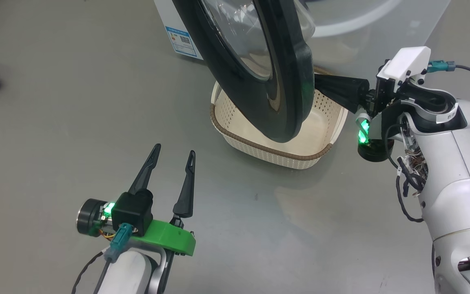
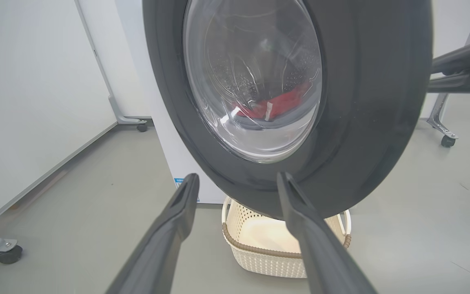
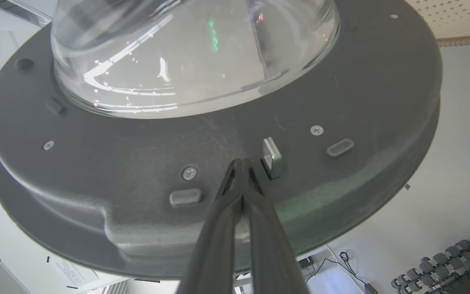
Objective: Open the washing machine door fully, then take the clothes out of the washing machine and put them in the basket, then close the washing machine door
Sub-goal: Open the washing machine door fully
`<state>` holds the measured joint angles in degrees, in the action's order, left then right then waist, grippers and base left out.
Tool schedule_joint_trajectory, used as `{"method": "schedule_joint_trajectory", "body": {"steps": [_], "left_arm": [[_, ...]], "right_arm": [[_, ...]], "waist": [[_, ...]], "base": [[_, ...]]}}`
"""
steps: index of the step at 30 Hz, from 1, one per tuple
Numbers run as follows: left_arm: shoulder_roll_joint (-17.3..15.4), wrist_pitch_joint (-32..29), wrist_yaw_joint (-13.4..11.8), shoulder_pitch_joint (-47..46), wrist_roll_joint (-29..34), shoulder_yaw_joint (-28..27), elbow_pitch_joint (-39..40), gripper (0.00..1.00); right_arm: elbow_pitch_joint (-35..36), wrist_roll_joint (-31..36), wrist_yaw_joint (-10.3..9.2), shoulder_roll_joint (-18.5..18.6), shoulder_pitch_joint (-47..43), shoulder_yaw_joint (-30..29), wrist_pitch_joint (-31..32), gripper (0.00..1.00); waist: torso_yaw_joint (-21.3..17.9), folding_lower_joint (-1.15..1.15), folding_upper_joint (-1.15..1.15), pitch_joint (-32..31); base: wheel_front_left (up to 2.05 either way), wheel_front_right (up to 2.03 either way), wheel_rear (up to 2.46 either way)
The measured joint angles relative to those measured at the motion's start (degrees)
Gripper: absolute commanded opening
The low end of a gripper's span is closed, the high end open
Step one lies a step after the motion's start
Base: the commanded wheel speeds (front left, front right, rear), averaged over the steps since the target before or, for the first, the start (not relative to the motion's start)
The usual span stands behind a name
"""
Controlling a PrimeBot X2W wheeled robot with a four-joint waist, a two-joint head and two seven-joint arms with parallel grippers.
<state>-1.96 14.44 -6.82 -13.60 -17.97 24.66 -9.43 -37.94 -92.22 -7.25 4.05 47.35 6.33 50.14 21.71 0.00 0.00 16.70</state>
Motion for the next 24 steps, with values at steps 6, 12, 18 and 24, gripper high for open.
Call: {"method": "schedule_joint_trajectory", "body": {"steps": [6,12,18,24], "left_arm": [[0.0,0.0,0.0,0.2,0.0,0.3,0.0,1.0],[0.0,0.0,0.0,0.4,0.0,0.9,0.0,1.0],[0.0,0.0,0.0,0.5,0.0,0.9,-0.1,1.0],[0.0,0.0,0.0,1.2,0.0,0.9,-0.3,1.0]], "right_arm": [[1.0,-6.3,0.0,0.4,-1.3,2.2,1.1,0.0],[2.8,-12.0,0.0,0.1,-2.8,5.9,1.7,0.0],[4.3,-14.1,0.0,0.1,-4.0,9.9,0.9,0.0],[6.2,-15.9,0.0,0.1,-5.3,13.9,-1.5,0.0]], "waist": [[0.1,0.0,0.0,0.1],[0.5,0.0,0.0,-0.2],[0.8,0.0,0.0,-0.7],[1.1,0.0,0.0,-1.1]], "base": [[0.0,0.0,0.0],[0.0,0.0,0.0],[0.0,0.0,0.0],[0.0,0.0,0.0]]}}
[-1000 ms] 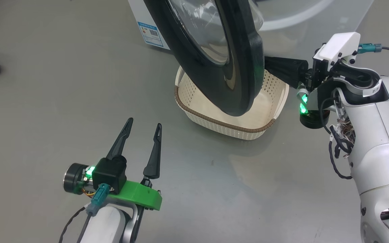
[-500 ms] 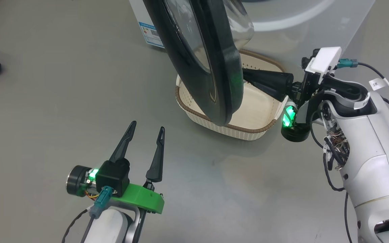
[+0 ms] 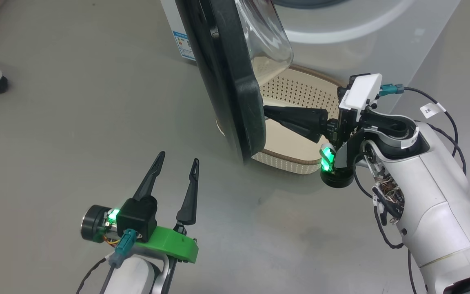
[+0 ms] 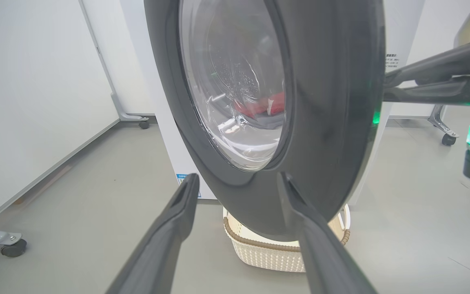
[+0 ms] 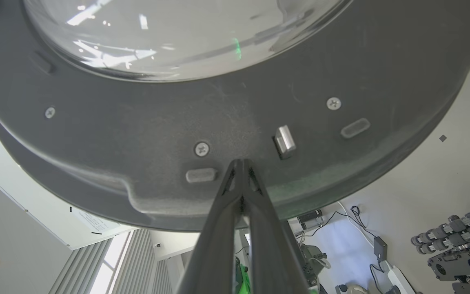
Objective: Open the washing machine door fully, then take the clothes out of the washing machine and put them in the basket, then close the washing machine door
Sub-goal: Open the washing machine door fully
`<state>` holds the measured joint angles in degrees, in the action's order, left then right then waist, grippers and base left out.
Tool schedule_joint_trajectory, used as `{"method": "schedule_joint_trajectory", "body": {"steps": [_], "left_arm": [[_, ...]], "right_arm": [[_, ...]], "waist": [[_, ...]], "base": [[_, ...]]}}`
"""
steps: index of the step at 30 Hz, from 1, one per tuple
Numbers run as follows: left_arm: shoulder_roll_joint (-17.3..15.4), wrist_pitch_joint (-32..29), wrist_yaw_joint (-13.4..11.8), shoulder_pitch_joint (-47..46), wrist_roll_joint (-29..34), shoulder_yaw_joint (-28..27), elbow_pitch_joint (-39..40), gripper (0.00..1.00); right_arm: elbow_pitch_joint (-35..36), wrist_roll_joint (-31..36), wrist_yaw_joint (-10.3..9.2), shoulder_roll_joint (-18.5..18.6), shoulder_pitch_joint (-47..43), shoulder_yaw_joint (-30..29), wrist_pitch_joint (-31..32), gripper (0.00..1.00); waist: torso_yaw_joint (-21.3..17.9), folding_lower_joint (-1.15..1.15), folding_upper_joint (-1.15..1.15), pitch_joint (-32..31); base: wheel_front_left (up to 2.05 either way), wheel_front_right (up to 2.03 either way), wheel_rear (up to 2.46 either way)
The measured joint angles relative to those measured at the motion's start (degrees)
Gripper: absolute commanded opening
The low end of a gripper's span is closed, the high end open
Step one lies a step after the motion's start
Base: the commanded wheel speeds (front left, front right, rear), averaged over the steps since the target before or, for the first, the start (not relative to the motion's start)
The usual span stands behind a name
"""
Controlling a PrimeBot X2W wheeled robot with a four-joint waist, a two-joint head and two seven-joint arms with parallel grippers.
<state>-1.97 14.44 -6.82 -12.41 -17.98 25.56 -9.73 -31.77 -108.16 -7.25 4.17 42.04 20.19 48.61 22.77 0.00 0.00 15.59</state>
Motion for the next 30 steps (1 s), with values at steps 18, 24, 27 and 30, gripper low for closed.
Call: {"method": "schedule_joint_trajectory", "body": {"steps": [18,24,27,30], "left_arm": [[-0.1,0.0,0.0,0.1,1.2,-3.2,-0.1,1.0],[-0.1,0.0,0.0,0.7,1.7,-5.1,-1.0,1.0],[-0.1,0.0,0.0,1.4,2.4,-5.6,-1.6,1.0],[-0.4,0.0,0.0,2.5,2.5,-6.8,-2.2,1.0]], "right_arm": [[3.4,3.0,1.83,0.4,-1.3,3.6,-10.0,0.0],[4.7,12.5,8.15,5.1,-2.8,5.0,-16.8,0.0],[5.5,17.3,11.32,7.2,-3.8,5.2,-21.0,0.0],[6.1,22.7,13.3,8.5,-6.0,6.6,-25.5,0.0]], "waist": [[-2.5,0.0,0.0,-1.0],[-4.5,0.0,0.0,-2.9],[-5.5,0.0,0.0,-4.3],[-6.7,0.0,0.0,-5.8]], "base": [[0.0,0.0,0.0],[0.0,0.0,0.0],[0.0,0.0,0.0],[0.0,0.0,0.0]]}}
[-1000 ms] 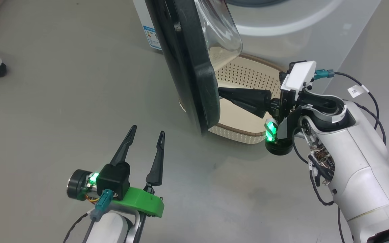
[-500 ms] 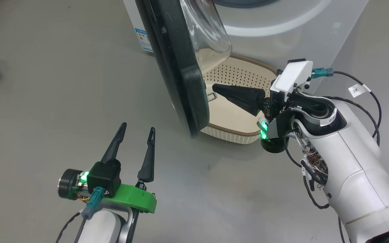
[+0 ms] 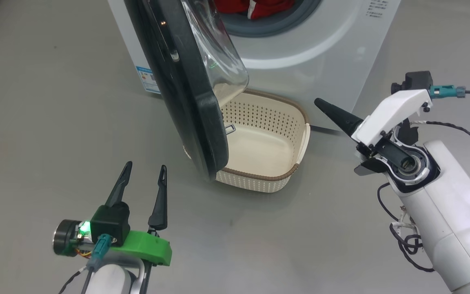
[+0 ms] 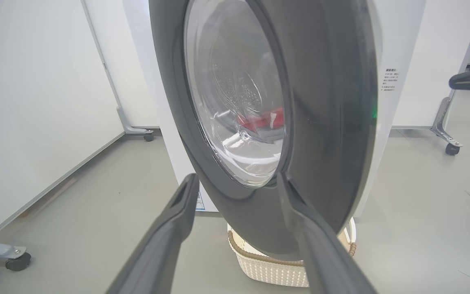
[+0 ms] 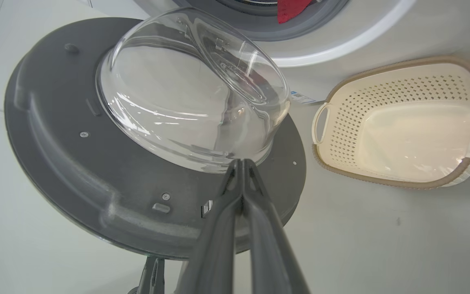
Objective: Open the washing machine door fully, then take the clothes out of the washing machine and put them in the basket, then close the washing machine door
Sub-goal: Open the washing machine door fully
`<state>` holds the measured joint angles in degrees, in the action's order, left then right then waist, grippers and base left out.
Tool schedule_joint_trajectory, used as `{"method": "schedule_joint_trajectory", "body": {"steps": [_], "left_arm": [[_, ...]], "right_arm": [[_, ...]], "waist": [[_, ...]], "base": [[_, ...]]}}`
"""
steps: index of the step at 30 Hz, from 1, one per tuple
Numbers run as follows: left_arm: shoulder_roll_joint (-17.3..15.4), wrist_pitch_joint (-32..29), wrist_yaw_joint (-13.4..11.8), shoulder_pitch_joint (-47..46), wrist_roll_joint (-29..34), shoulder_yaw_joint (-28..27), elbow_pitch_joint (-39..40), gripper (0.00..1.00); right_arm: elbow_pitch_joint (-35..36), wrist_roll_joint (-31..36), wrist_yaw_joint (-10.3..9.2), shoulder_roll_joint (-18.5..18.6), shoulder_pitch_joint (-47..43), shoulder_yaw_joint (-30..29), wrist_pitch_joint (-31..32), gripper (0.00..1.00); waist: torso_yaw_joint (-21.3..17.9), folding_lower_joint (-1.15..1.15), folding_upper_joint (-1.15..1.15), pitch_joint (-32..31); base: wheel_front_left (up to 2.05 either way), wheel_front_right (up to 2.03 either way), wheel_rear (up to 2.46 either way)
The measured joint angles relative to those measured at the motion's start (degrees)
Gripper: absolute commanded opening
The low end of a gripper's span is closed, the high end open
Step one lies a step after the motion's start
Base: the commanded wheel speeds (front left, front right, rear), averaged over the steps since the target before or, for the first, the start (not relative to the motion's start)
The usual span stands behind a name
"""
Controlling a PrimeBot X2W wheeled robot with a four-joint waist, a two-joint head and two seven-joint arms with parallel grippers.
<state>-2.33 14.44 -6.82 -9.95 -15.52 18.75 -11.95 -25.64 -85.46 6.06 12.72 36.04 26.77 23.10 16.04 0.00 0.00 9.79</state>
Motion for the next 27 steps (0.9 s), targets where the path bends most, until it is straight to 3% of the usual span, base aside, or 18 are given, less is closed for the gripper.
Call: {"method": "schedule_joint_trajectory", "body": {"steps": [7,18,23,27], "left_arm": [[-1.2,0.0,0.0,2.7,0.0,-2.1,-0.5,1.0],[-2.9,0.0,0.0,5.9,0.0,-7.4,0.5,1.0],[-3.6,0.0,0.0,6.9,0.0,-8.7,1.4,1.0],[-3.6,0.0,0.0,7.0,0.1,-8.8,1.5,1.0]], "right_arm": [[2.4,6.8,0.43,1.6,-4.0,-0.1,-10.0,0.0],[5.8,24.6,0.44,6.5,-12.5,5.9,-24.1,0.0],[6.8,28.8,0.42,6.9,-15.0,6.5,-29.9,0.0],[6.7,32.0,-0.71,7.8,-17.4,6.9,-33.6,0.0]], "waist": [[-3.1,0.0,0.0,-3.0],[-10.6,0.0,0.0,-7.1],[-13.9,0.0,0.0,-8.0],[-16.0,0.0,0.0,-8.6]], "base": [[0.0,0.0,0.0],[0.0,0.0,0.0],[0.0,0.0,0.0],[0.0,0.0,0.0]]}}
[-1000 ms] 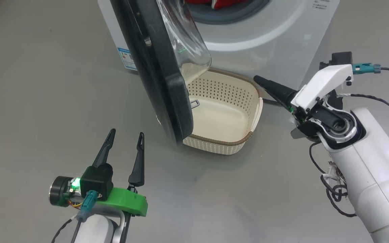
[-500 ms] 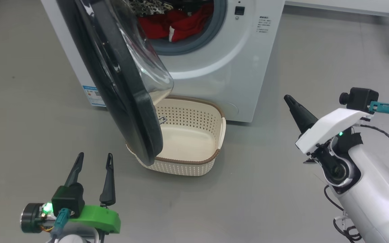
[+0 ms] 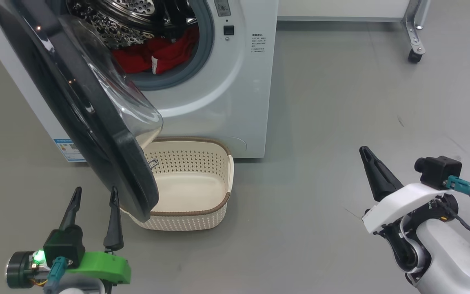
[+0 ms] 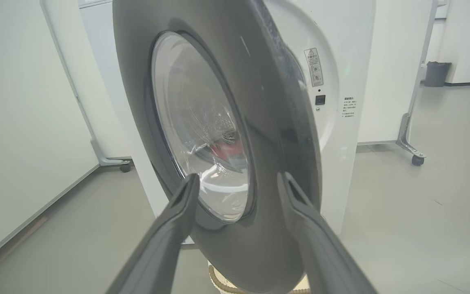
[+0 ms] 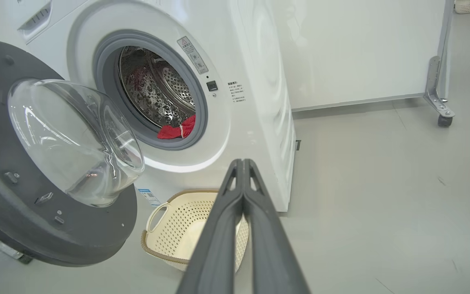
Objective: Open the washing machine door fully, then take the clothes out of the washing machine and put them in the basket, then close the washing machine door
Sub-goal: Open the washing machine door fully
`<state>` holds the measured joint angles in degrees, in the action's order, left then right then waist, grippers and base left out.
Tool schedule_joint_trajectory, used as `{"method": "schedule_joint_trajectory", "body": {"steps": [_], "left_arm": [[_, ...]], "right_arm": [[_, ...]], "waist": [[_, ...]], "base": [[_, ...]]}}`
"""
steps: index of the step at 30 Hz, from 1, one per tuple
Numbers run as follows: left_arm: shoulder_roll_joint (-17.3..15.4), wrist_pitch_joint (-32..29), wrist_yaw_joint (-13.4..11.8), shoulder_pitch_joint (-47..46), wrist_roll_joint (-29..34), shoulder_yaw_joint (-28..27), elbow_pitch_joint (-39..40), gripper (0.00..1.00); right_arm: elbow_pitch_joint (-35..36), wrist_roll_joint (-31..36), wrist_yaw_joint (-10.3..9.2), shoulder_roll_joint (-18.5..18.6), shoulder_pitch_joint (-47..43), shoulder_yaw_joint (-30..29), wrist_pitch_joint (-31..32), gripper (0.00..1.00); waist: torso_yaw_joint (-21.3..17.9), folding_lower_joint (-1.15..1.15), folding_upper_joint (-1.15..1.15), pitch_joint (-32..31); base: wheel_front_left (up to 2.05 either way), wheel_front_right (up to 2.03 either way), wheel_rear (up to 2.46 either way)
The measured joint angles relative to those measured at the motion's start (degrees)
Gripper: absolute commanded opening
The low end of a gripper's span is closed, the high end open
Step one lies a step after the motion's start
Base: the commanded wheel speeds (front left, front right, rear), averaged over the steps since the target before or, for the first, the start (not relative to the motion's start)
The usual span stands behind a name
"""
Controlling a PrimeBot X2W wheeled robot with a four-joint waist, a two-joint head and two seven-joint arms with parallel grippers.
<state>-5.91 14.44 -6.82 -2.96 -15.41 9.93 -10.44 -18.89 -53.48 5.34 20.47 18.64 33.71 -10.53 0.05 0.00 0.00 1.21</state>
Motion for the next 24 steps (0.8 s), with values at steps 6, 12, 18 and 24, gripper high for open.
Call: {"method": "schedule_joint_trajectory", "body": {"steps": [6,12,18,24], "left_arm": [[0.1,0.0,0.0,0.5,0.4,-0.4,0.4,1.0],[0.4,0.0,0.0,1.5,0.6,-0.4,0.3,1.0],[0.9,0.0,0.1,1.9,0.6,-1.0,1.2,1.0],[1.1,0.0,0.1,2.1,0.8,-1.4,1.3,1.0]], "right_arm": [[0.0,0.0,-1.64,-0.9,-3.0,-0.9,-2.5,0.0],[0.9,0.9,-3.7,-1.3,-5.3,-3.0,-3.4,1.0],[2.2,2.2,-4.5,-2.2,-6.9,-4.4,-3.5,1.0],[3.2,3.8,-4.94,-2.6,-7.8,-5.3,-3.5,1.0]], "waist": [[-1.8,0.0,0.0,-0.7],[-2.4,0.0,0.0,-0.6],[-2.8,0.0,0.0,-0.1],[-3.1,0.0,0.0,0.0]], "base": [[0.0,0.0,0.0],[0.0,0.0,0.0],[0.0,0.0,0.0],[0.0,0.0,0.0]]}}
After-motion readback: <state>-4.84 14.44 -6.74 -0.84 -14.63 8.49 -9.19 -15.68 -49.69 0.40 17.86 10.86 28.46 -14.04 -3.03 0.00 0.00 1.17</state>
